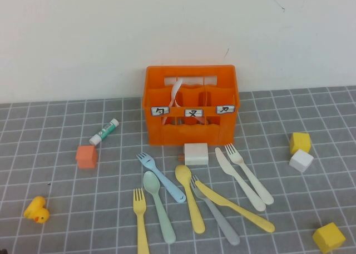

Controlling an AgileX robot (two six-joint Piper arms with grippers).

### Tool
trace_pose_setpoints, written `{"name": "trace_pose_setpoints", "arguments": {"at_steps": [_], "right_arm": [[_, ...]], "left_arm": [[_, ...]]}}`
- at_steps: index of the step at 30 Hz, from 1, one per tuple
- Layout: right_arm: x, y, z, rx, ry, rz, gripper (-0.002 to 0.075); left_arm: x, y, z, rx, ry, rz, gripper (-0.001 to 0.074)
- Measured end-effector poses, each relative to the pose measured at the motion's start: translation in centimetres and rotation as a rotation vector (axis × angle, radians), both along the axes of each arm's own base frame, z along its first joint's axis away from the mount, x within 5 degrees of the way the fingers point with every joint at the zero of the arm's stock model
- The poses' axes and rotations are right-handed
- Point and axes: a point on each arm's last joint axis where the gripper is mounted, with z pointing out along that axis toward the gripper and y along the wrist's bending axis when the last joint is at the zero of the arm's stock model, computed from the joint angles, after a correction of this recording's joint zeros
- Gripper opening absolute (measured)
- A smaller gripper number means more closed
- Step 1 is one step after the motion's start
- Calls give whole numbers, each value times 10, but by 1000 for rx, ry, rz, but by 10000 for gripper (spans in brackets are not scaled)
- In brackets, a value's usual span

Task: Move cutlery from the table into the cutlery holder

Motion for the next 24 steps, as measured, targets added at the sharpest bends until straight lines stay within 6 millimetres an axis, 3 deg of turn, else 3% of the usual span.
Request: {"name": "trace_pose_setpoints", "arguments": {"at_steps": [5, 24], "right_arm": [[2, -7, -31, 11, -15, -166, 0], [1, -9, -35, 19, 10, -207, 0]], "left_arm": [[0, 0, 0, 0, 1, 0, -1], [0, 0, 0, 0, 0, 0, -1]]}}
